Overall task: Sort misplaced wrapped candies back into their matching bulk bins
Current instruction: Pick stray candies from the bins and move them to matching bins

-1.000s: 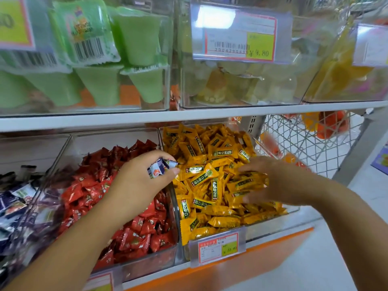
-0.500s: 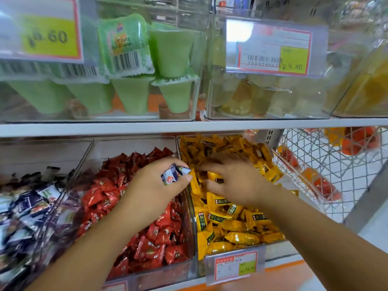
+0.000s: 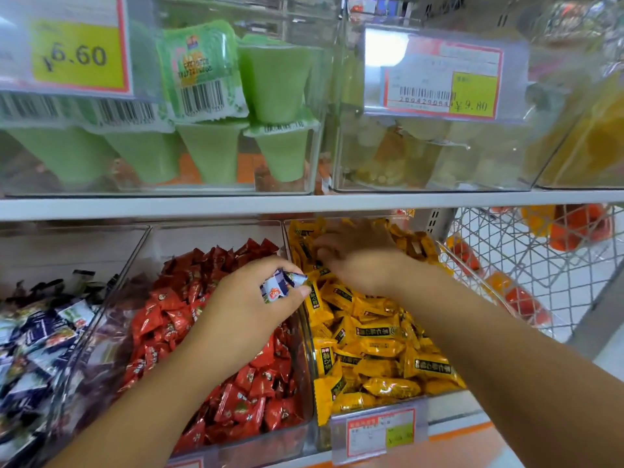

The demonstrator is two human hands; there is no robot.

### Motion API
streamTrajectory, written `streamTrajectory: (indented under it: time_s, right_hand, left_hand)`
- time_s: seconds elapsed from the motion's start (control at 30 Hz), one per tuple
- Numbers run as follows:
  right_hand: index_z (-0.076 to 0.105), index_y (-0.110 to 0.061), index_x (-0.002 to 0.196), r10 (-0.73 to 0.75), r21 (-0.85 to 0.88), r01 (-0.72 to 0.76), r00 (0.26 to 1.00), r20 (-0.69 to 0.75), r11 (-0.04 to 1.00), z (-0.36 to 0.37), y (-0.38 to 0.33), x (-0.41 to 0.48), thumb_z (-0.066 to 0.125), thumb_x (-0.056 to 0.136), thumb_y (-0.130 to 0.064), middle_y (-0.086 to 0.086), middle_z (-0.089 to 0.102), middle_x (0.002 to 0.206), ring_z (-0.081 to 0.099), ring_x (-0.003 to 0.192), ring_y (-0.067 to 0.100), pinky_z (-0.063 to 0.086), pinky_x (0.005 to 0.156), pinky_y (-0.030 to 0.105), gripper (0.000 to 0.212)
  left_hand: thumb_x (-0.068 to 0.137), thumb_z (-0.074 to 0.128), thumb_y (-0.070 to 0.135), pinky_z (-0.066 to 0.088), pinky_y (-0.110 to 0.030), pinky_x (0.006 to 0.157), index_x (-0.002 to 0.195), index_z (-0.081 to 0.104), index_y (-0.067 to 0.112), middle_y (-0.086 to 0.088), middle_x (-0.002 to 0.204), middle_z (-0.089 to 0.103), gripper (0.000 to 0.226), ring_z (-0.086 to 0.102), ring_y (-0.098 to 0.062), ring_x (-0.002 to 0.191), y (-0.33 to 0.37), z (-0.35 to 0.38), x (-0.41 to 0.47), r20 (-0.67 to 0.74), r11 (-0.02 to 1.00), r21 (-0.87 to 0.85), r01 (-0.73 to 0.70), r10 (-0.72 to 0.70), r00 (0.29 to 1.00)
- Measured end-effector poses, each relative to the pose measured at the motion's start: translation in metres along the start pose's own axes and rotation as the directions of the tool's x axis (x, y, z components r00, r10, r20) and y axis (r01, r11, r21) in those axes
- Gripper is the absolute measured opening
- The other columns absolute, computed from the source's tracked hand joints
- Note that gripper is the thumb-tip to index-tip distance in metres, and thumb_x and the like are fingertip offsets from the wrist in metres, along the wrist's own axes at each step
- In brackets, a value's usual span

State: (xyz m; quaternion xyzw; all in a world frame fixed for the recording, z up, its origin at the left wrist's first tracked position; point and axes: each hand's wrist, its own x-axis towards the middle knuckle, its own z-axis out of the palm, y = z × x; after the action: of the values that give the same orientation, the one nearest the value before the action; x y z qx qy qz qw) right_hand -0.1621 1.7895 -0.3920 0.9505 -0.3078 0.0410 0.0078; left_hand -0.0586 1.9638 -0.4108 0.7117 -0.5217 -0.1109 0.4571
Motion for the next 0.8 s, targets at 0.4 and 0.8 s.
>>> streamTrajectory:
  time_s: [0.4,0.8]
  right_hand:
    - [0.055,-0.043,0.127,-0.087,-0.081,0.082,0.995,-0.058,0.993,0.038,0.006,-0.027,0.007,0.087,-0.057,-0.006,0.049,0.139,0.035,0.133,0.030,0.031,0.109,0.045,0.064]
    - [0.065,-0.045,0.112,-0.019,0.158,0.057,0.973,-0.229,0.986,0.028,0.012,-0.036,0.032,0.079,-0.068,-0.018,0.064,0.113,0.049,0.116,0.020,0.040,0.099,0.042,0.052]
  left_hand:
    - [0.083,0.069,0.038,0.040,-0.007,0.066,0.082,0.063,0.040,0.016,0.089,0.062,0.006,0.056,0.003,0.085,-0.007,0.001,0.007,0.028,0.999,0.041,0.017,-0.019,0.999]
    - [0.082,0.069,0.039,0.040,-0.008,0.069,0.083,0.062,0.041,0.015,0.093,0.060,0.007,0.054,0.003,0.088,-0.010,-0.002,0.005,0.052,1.000,0.026,0.007,-0.009,0.999]
